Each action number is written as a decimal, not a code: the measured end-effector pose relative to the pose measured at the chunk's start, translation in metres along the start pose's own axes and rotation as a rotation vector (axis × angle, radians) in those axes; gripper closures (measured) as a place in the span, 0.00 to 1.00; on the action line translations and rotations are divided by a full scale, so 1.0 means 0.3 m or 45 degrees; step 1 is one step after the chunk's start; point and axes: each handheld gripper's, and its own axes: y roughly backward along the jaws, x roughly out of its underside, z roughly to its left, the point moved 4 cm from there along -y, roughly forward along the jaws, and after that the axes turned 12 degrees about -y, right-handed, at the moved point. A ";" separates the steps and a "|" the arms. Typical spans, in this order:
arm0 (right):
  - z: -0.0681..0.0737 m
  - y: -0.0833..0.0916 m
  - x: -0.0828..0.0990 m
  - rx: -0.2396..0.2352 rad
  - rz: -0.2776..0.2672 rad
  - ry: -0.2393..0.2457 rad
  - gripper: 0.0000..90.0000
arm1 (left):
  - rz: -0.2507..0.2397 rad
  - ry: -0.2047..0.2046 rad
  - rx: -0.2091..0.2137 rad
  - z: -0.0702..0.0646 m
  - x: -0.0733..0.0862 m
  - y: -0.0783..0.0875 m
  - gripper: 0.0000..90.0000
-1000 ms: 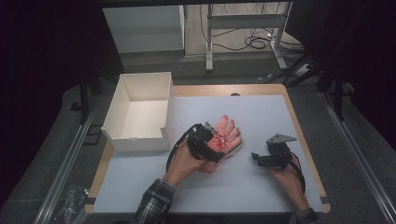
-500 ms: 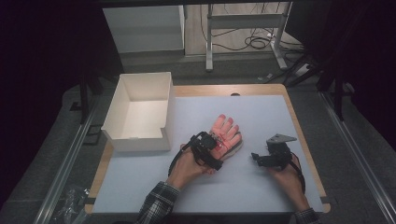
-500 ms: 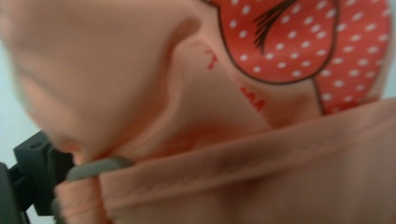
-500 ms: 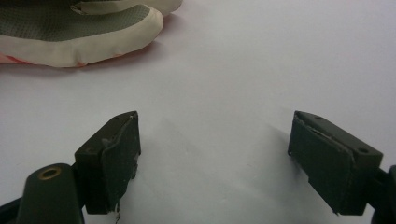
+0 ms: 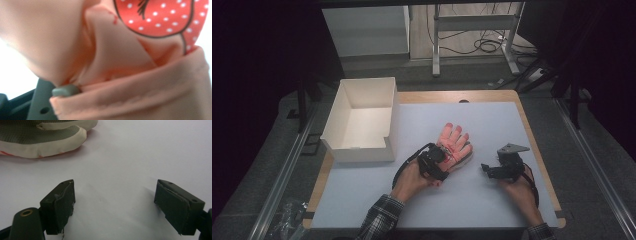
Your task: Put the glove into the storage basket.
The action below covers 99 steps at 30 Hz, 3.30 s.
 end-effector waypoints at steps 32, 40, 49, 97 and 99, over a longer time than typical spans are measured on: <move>0.001 0.000 0.000 -0.001 0.002 -0.006 0.19 | -0.115 0.058 -0.156 0.127 -0.082 0.190 0.44; 0.001 0.001 0.001 -0.002 0.003 -0.007 0.19 | -0.118 0.082 -0.193 0.176 -0.108 0.234 0.44; 0.001 0.000 0.000 -0.002 0.001 -0.005 0.19 | -0.126 0.147 -0.230 0.237 -0.127 0.290 0.43; 0.000 -0.001 0.000 -0.001 -0.002 -0.004 0.19 | -0.108 0.616 -0.562 0.603 0.182 0.609 0.42; 0.000 0.000 0.000 -0.001 -0.002 -0.003 0.19 | -0.111 0.640 -0.566 0.609 0.198 0.607 0.42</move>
